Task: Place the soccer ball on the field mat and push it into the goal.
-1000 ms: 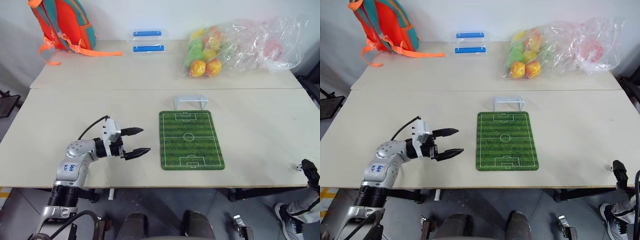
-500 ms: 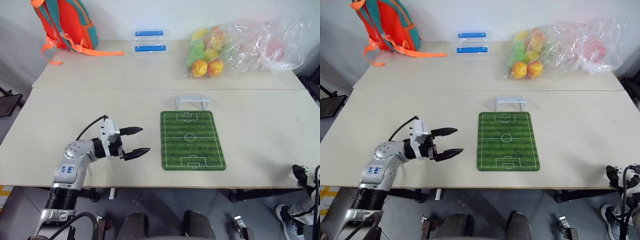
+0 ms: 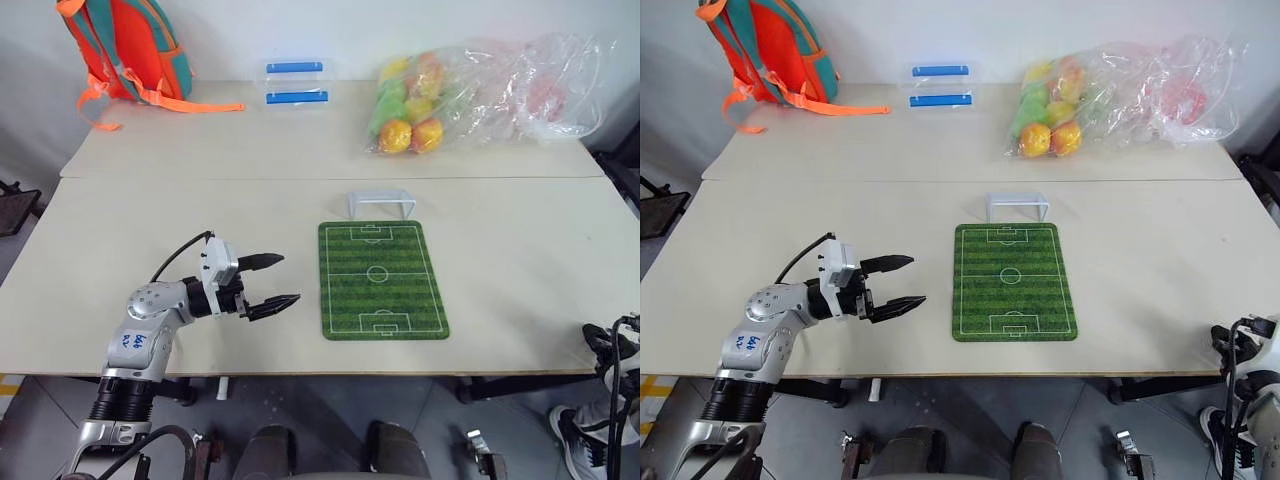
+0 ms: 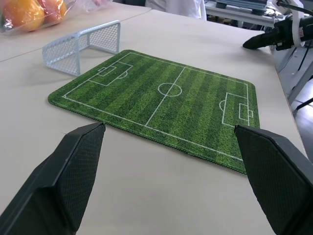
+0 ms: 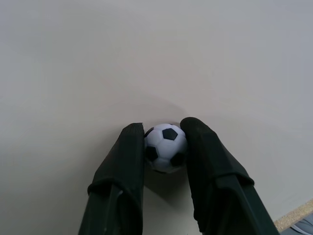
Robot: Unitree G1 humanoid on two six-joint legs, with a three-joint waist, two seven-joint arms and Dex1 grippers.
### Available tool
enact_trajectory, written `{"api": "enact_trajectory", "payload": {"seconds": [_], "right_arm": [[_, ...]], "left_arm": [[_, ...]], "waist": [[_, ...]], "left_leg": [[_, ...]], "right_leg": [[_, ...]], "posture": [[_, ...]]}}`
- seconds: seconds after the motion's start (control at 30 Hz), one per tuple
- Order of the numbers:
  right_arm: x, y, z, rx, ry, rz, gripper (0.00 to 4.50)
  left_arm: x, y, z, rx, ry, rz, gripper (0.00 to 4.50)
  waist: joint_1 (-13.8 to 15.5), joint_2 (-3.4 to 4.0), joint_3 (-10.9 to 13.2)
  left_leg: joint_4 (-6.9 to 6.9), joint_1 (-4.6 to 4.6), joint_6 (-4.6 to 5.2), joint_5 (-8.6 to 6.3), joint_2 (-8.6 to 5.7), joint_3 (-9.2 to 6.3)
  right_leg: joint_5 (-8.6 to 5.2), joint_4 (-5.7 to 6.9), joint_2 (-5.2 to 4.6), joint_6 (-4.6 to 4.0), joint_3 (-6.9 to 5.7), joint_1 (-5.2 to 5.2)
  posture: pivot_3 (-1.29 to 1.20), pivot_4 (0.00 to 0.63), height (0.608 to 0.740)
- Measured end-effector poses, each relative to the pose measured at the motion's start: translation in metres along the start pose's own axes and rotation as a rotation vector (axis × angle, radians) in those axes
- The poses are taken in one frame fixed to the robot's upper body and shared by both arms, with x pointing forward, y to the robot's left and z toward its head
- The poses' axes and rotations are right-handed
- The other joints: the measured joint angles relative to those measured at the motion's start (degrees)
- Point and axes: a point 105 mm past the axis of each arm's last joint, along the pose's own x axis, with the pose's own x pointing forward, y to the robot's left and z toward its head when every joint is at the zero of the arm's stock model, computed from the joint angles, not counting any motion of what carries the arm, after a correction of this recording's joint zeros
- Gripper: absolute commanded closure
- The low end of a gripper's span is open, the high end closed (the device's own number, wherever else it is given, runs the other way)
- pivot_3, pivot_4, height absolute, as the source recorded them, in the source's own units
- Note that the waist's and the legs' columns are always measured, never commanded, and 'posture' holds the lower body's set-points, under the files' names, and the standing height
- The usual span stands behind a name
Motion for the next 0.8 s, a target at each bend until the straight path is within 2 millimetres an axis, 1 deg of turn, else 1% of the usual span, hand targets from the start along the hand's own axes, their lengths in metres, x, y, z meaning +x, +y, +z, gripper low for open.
{"api": "enact_trajectory", "payload": {"seconds": [0.1,0.17,0.3,0.33,0.4,0.47,0.53,0.6,0.7,0.8], "right_arm": [[-0.003,0.003,0.003,-0.021,-0.008,0.013,3.66],[-0.008,0.015,0.014,-0.053,-0.04,0.057,3.66],[-0.019,0.056,0.057,-0.173,-0.165,0.206,3.66],[-0.023,0.071,0.068,-0.204,-0.197,0.263,3.66],[-0.026,0.095,0.075,-0.258,-0.199,0.369,3.66],[-0.029,0.13,0.08,-0.32,-0.19,0.518,3.66],[-0.04,0.171,0.082,-0.42,-0.184,0.717,3.66],[-0.053,0.204,0.074,-0.527,-0.156,0.916,3.66],[-0.061,0.227,0.055,-0.619,-0.088,1.111,3.66],[-0.06,0.239,0.044,-0.671,-0.04,1.232,3.66]], "left_arm": [[0.002,0.002,0.002,0.017,-0.015,0.0,0.0],[0.004,0.006,0.002,0.023,-0.022,0.006,0.0],[0.014,0.009,0.003,0.044,-0.048,-0.009,0.0],[0.014,0.01,0.003,0.05,-0.051,-0.01,0.0],[0.015,0.013,0.0,0.059,-0.049,-0.01,0.0],[0.016,0.015,-0.004,0.068,-0.045,-0.013,0.0],[0.018,0.012,-0.009,0.074,-0.047,-0.046,0.0],[0.019,0.005,-0.01,0.083,-0.08,-0.12,0.0],[0.012,0.007,-0.016,0.092,-0.068,-0.15,0.0],[0.003,0.01,-0.018,0.116,-0.054,-0.169,0.0]], "waist": [[0.14,0.0,0.0],[0.14,0.05,0.0],[-0.03,0.05,0.01],[-0.04,0.04,0.01],[0.02,0.04,0.01],[-0.03,0.04,0.01],[-0.13,0.03,0.02],[-0.01,0.0,0.03],[0.21,-0.08,0.08],[0.08,-0.16,0.12]], "left_leg": [[0.0,0.0,0.0,0.0,0.0,0.0],[0.0,-0.01,0.01,0.0,-0.01,0.01],[0.0,0.0,0.0,-0.01,0.0,0.03],[0.0,0.01,-0.01,-0.02,0.03,0.02],[0.02,0.0,-0.02,-0.03,0.04,0.01],[0.08,-0.04,-0.01,-0.04,0.04,0.01],[0.12,-0.06,0.02,-0.07,0.04,0.01],[0.14,-0.08,0.0,-0.11,0.07,-0.01],[0.3,-0.21,0.09,-0.2,0.05,-0.04],[0.51,-0.31,0.17,-0.32,0.04,-0.01]], "right_leg": [[0.0,0.01,0.0,0.0,0.0,0.0],[0.0,-0.02,0.0,0.0,0.02,-0.01],[0.0,0.0,0.01,0.0,0.03,-0.02],[0.0,0.0,0.04,0.01,0.03,-0.02],[0.0,0.0,0.06,0.0,0.03,-0.02],[0.0,-0.02,0.06,0.0,0.03,-0.02],[0.0,-0.02,0.06,0.0,0.03,-0.03],[0.0,-0.03,0.09,0.0,-0.02,-0.03],[0.02,-0.09,0.09,0.04,-0.07,-0.02],[0.09,-0.15,0.08,0.14,-0.06,-0.01]], "posture": [[0.0,0.15,0.74],[0.0,0.15,0.74],[0.0,0.15,0.74],[0.0,0.15,0.74],[0.0,0.15,0.74],[0.0,0.15,0.74],[0.0,0.15,0.74],[0.0,0.15,0.74],[0.0,0.15,0.74],[0.0,0.15,0.74]]}}
